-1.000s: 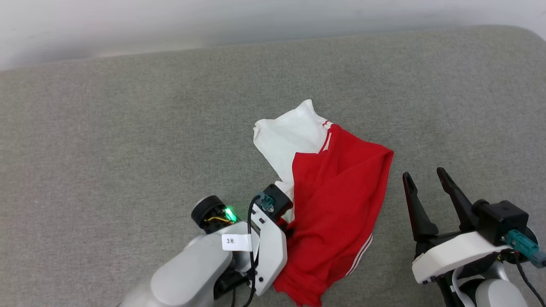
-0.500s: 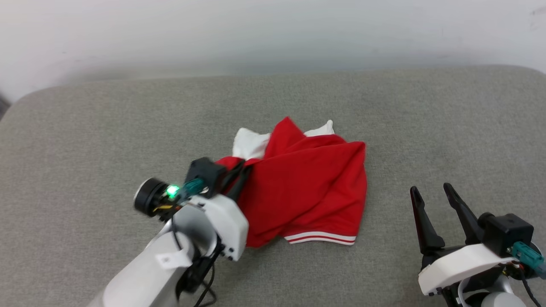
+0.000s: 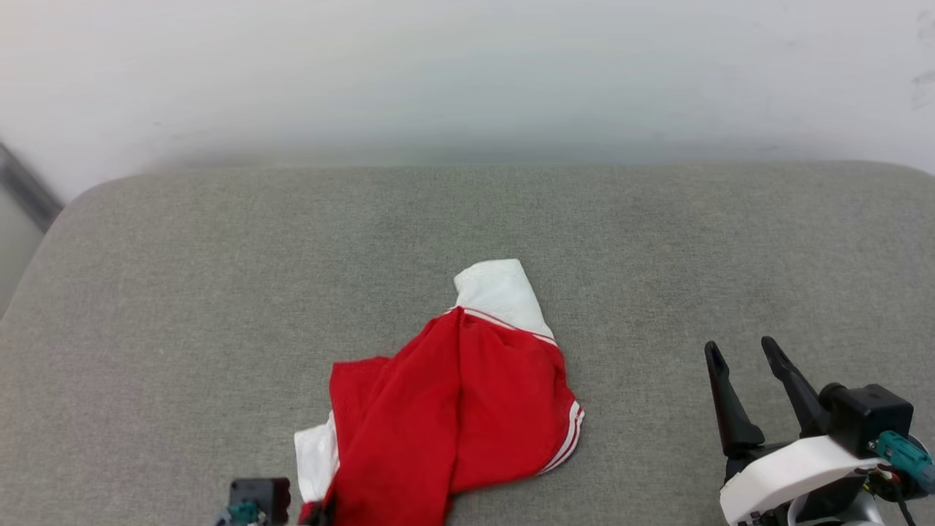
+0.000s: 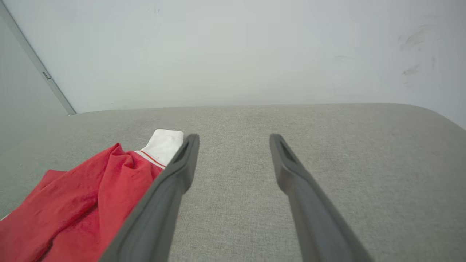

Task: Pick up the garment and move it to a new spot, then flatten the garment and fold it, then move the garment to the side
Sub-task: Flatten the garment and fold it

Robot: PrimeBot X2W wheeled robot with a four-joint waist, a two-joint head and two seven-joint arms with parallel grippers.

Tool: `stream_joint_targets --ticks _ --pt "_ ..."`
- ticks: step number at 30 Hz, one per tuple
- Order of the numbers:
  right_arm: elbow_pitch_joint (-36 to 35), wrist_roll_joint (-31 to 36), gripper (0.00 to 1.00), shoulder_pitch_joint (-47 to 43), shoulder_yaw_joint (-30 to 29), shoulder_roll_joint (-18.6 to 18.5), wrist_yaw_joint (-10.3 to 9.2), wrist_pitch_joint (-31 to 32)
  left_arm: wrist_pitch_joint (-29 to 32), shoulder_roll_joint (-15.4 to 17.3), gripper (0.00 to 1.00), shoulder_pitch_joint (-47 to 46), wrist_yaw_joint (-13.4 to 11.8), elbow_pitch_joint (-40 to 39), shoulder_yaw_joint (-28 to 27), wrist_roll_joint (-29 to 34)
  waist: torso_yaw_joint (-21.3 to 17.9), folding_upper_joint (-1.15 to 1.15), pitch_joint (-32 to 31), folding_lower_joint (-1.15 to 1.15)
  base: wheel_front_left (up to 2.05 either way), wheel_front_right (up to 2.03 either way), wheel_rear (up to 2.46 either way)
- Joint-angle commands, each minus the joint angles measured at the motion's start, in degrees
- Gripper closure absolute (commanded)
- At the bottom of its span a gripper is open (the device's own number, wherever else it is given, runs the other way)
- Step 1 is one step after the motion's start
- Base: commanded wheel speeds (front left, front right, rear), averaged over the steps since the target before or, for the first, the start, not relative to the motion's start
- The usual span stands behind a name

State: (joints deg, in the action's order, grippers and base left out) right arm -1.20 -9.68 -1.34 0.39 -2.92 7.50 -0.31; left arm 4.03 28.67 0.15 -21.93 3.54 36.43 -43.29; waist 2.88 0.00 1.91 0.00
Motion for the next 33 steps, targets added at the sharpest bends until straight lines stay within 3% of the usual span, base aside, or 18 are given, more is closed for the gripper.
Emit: stream_joint_targets --ticks 1,2,3,4,5,15,19,24,28,33 --pt "-0.35 0.11 0.00 -0.47 0.03 0.03 -0.02 0.23 -0.26 -0.71 1.00 0.99 0.29 0.36 0.28 -0.63 0.03 0.00 -0.43 0.00 0.00 0.00 0.00" --pt "-0.40 0.15 0.00 -0.69 0.08 0.03 -0.02 0.30 -0.39 -1.13 1.00 1.32 0.55 0.55 0.46 -0.88 0.06 0.00 -0.67 0.00 0.00 0.00 0.00" --pt "-0.44 0.22 0.00 -0.93 0.08 0.03 -0.02 0.50 -0.84 -1.47 0.74 1.40 0.69 0.70 0.57 -0.95 0.10 0.00 -0.92 0.00 0.00 0.00 0.00" --pt "-0.48 0.28 0.00 -1.10 0.06 0.03 -0.02 0.66 -1.49 -1.65 0.18 1.19 0.87 0.76 0.67 -0.62 0.13 0.00 -1.26 0.00 0.00 0.00 0.00" --pt "-0.60 0.35 0.00 -1.21 0.03 0.03 -0.02 0.71 -2.61 -1.85 0.00 0.67 0.91 0.64 0.40 -0.14 0.16 0.00 -1.50 0.00 0.00 0.00 0.00" --pt "-1.45 0.20 0.00 -1.61 -0.26 0.03 -0.02 1.31 -15.33 -2.62 0.00 -2.24 -0.13 -1.69 -4.11 3.79 -0.34 0.00 -3.25 0.00 0.00 0.00 0.00" --pt "-1.84 -0.03 0.00 -2.14 -0.82 0.03 -0.02 1.59 -16.50 -1.88 0.00 -3.13 -0.11 -2.32 -5.45 4.26 -0.19 0.00 -3.51 0.00 0.00 0.00 0.00" --pt "-2.65 0.28 0.00 -2.25 -1.15 0.03 -0.02 1.88 -9.19 1.68 0.00 -5.16 2.55 -1.69 -6.14 0.71 0.15 0.00 -2.94 0.00 0.00 0.00 0.00" --pt "-2.78 0.08 0.00 -1.87 -0.65 0.03 -0.02 1.70 0.95 5.96 0.00 -6.84 6.23 -0.91 -5.31 -3.44 -0.16 0.00 -1.79 0.00 0.00 0.00 0.00" --pt "-2.13 -0.59 0.00 -0.44 -0.03 0.03 -0.02 1.18 11.31 8.39 0.00 -8.85 9.02 0.42 -4.37 -8.35 -1.06 0.00 0.94 0.00 0.00 0.00 0.00"
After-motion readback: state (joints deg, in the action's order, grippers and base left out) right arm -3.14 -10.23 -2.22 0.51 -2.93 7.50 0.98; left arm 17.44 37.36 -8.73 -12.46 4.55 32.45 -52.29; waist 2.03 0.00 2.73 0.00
